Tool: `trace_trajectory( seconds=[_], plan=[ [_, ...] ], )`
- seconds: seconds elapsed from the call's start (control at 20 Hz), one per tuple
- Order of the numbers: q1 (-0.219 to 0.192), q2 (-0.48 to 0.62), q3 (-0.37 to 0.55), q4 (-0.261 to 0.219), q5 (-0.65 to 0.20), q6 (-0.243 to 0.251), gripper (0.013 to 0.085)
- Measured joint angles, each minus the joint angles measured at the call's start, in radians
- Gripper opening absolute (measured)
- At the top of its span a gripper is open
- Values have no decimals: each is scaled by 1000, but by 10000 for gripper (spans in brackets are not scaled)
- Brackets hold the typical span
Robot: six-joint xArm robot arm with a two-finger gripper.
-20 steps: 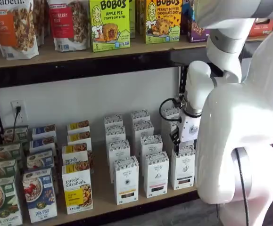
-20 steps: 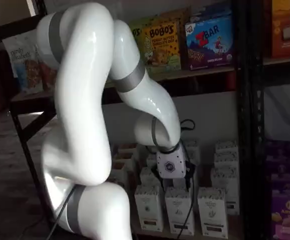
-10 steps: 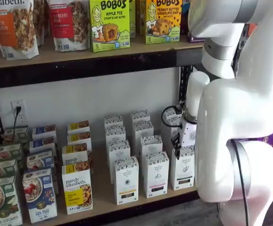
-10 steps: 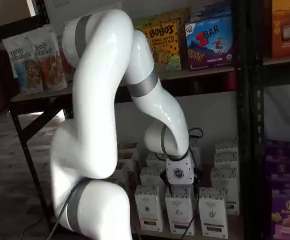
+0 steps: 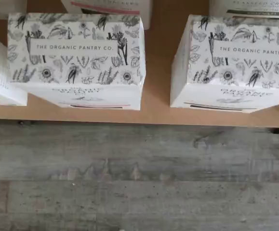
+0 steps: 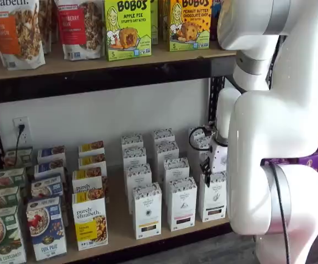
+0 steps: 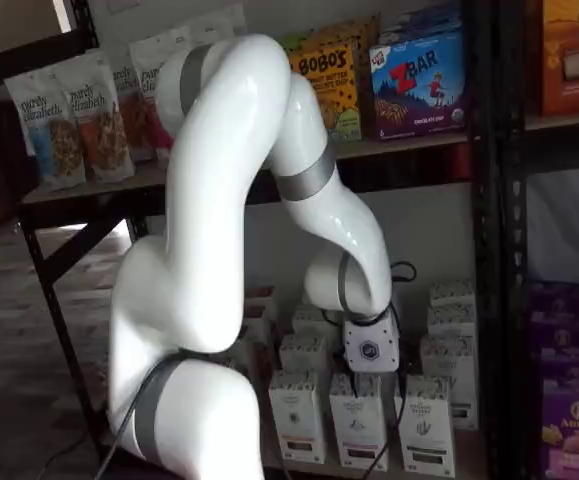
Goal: Pick up the white box with a green strip in the middle, on the bottom shelf, the sixth box from the left
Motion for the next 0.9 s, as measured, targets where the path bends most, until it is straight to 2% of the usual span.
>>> trace_trajectory(
  seconds=[0.1,0.2,0.3,0.4,0.65,0.8,0.9],
  plan=[
    [2,22,-21,33,0,-30,850],
    [3,46,-45,44,-5,-40,850],
    [7,70,-73,83,-9,-74,850],
    [8,91,-104,96,-1,-85,850],
    [-3,148,-196,96,36,-94,850],
    [-12,171,-234,68,47,-77,850],
    [-15,183,-254,81,52,-92,850]
  ],
)
